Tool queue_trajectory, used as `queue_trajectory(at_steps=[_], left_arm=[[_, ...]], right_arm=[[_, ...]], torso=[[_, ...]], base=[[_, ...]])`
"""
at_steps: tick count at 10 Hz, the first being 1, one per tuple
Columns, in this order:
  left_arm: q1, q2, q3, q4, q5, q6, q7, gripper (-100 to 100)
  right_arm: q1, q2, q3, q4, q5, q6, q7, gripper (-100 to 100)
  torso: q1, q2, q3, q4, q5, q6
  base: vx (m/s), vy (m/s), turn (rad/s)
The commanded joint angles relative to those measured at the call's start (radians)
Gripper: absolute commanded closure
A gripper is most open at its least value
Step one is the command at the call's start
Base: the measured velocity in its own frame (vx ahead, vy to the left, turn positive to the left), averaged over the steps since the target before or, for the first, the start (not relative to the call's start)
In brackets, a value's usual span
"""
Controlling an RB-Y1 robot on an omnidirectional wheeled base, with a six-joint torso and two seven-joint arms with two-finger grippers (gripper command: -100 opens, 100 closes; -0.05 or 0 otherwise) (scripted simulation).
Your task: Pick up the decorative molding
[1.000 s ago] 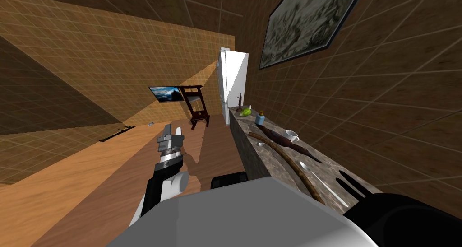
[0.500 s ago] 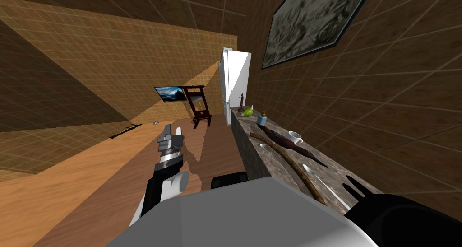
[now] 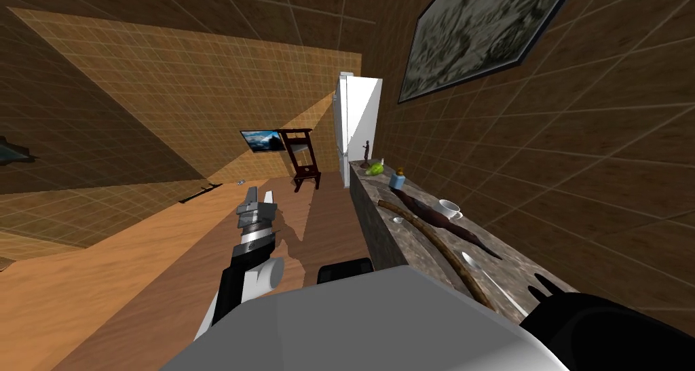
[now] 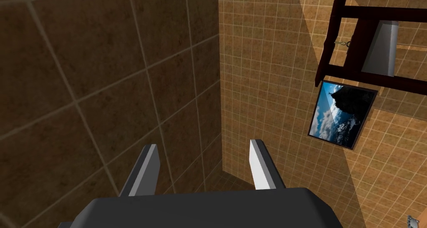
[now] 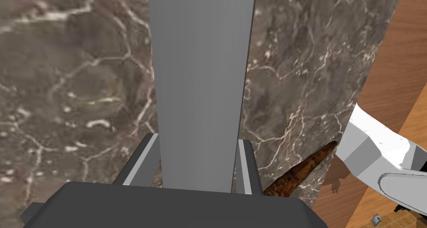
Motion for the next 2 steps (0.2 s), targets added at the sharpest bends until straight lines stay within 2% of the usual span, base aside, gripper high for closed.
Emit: queue_trajectory(at_steps=[1,2], left_arm=[[0.000,0.000,0.000,0.000,0.000,0.000,0.000,0],[0.000,0.000,0.000,0.000,0.000,0.000,0.000,0]], right_arm=[[0.000,0.000,0.000,0.000,0.000,0.000,0.000,100],[0.002,0.000,0.000,-0.001,-0.003,0.001,0.000,0]], torso=[[0.000,0.000,0.000,0.000,0.000,0.000],[0.000,0.000,0.000,0.000,0.000,0.000]], base=[[0.000,0.000,0.000],[0.000,0.000,0.000]])
